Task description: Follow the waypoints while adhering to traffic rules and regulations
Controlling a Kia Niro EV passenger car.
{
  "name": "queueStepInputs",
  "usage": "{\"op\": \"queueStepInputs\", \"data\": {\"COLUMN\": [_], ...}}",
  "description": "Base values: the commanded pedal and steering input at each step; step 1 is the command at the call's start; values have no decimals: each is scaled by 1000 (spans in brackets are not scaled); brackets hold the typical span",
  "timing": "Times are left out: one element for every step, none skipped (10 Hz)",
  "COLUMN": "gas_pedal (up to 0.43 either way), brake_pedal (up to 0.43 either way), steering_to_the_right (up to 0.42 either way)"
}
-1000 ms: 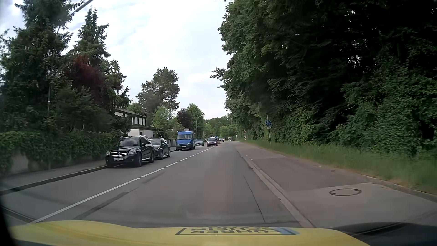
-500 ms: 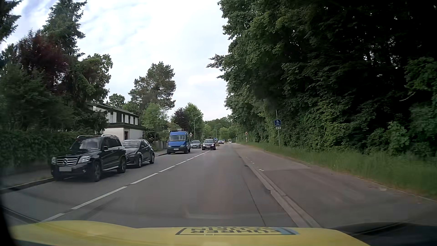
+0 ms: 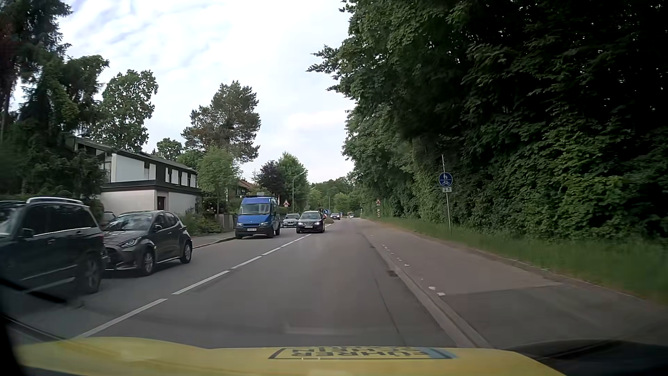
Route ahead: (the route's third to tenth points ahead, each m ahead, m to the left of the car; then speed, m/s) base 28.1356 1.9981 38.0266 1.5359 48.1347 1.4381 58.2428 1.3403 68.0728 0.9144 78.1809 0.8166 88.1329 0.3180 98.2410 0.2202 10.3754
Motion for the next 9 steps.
{"op": "queueStepInputs", "data": {"gas_pedal": [79,79,79,79,79,79,79,79,79], "brake_pedal": [0,0,0,0,0,0,0,0,0], "steering_to_the_right": [2,2,2,2,2,2,2,3,3]}}
